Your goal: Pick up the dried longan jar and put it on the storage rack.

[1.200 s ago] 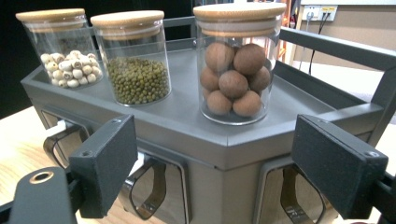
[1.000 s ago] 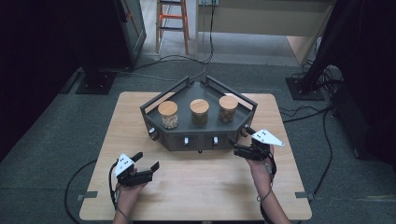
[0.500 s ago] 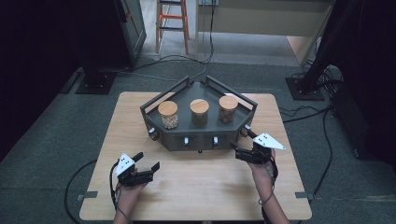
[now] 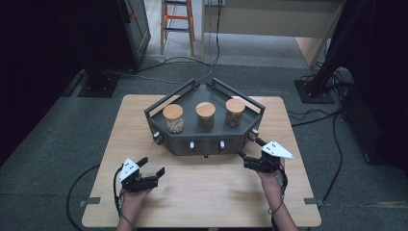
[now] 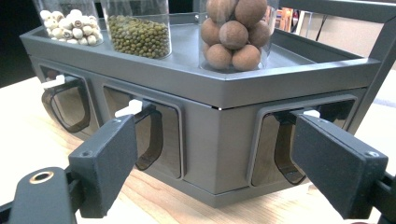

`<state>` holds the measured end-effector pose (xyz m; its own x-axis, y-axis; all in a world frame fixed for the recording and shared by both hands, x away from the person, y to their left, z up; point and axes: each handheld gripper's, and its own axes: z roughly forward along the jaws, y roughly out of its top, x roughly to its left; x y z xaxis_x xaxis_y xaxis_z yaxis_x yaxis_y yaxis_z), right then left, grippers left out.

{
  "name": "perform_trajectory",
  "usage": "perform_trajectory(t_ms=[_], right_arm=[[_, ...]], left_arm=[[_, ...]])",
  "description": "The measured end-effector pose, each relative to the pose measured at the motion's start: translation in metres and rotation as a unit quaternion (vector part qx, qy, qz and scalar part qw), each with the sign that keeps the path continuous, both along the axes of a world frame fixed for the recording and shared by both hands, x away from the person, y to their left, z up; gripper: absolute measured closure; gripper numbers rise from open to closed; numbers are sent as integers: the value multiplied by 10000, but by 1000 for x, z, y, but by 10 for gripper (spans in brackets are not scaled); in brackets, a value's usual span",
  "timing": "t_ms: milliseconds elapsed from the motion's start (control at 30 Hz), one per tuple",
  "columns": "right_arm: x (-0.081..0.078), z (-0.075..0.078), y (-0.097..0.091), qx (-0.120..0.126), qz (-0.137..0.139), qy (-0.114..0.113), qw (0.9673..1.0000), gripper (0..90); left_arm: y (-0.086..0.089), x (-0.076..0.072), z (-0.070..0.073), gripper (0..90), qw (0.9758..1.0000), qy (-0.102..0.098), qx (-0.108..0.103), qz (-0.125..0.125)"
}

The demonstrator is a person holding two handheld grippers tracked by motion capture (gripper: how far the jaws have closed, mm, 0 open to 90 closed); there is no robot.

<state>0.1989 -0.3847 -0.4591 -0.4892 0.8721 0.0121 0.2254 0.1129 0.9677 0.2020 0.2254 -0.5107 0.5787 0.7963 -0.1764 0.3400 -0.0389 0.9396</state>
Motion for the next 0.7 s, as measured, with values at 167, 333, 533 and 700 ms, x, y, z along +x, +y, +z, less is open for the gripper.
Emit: perform_trajectory(t_ms=[167,333,533,700], right_arm=[[-3,-4,-2,-13,52,-44,10000,144],[-6,-8,-3,-10,35,-5,10000,144],[-11,-14,-7,4,14,39,10000,144],[-14,-19,-10,20,37,7,10000,144]], left_arm=[[0,0,0,101,10000,0,12,-15],[0,0,0,101,10000,3,22,-24],[-1,1,0,101,10000,9,36,-39],[-2,1,0,101,10000,26,57,-46]])
